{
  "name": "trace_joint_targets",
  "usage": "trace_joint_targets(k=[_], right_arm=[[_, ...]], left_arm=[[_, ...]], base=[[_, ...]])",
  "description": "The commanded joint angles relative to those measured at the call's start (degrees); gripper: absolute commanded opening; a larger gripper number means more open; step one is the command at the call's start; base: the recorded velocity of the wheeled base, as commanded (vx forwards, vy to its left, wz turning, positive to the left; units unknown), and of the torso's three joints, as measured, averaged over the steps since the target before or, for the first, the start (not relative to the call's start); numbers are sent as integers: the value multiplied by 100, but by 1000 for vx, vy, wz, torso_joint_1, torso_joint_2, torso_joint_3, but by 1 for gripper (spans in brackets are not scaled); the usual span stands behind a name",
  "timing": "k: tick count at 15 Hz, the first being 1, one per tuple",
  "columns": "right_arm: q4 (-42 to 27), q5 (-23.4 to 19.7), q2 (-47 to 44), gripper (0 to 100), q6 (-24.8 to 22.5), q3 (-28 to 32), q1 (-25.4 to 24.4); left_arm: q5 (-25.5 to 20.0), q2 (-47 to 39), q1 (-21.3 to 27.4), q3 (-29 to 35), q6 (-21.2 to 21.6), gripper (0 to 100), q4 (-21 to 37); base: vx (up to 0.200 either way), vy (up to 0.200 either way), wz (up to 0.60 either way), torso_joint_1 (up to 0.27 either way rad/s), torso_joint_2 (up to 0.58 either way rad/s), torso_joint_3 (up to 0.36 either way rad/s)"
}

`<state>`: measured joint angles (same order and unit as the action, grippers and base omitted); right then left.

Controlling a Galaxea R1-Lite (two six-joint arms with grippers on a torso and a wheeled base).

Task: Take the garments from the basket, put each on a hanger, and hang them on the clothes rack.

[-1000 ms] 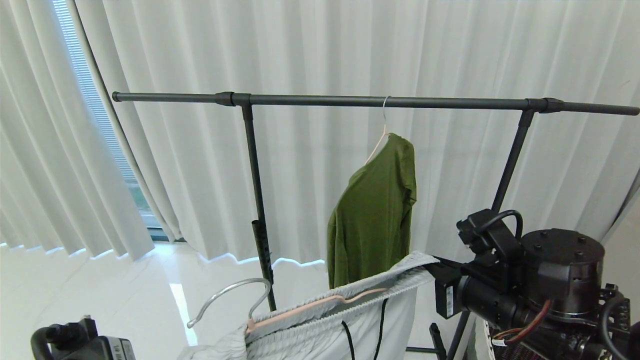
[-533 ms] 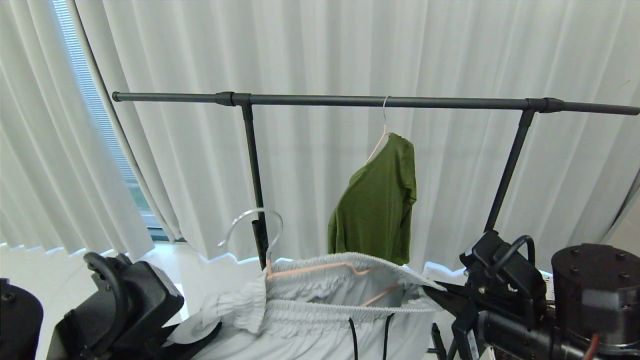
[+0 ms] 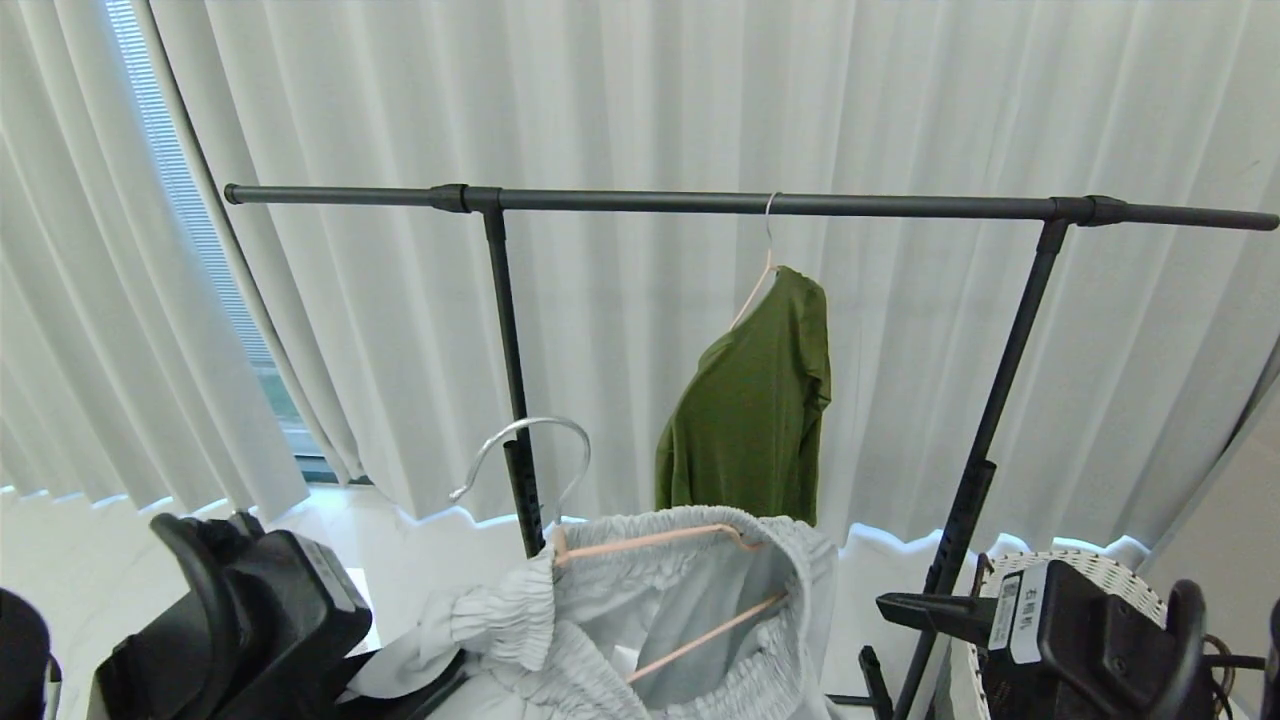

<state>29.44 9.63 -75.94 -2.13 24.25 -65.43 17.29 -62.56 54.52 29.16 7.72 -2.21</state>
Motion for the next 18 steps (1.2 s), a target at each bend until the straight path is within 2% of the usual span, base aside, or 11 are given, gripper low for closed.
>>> trace_joint_targets(k=[1,2,3,6,7,11,14,18], right_arm=[[-52,-49,79,100,-59,107,12],[-79,-154,70,100,-103,186,30],[-483,-585,70,100,-358,520,171],[-1485,-1517,-44,100,-1087,1258,426],[-1696,-1684,-158,100,-1202,1407,426],[-1819,-1930,-721,100,-1325,1794,417],[-2030,-2220,-949,100,-1334,1908,417],[-2039,-2237,-1072,100,-1404,1908,417]], left_arm=[[-6,315,358,-165,248,0,-8],[-15,350,376,-209,345,0,-8],[-50,368,376,-288,555,0,-8],[-384,139,507,-130,626,0,-17],[-454,34,569,-24,661,0,-17],[-630,-98,648,46,977,0,-17],[-692,-72,674,55,977,0,-17],[-692,-63,701,55,977,0,-17]], base=[[0,0,0,0,0,0],[0,0,0,0,0,0],[0,0,0,0,0,0],[0,0,0,0,0,0],[0,0,0,0,0,0],[0,0,0,0,0,0],[0,0,0,0,0,0],[0,0,0,0,0,0]])
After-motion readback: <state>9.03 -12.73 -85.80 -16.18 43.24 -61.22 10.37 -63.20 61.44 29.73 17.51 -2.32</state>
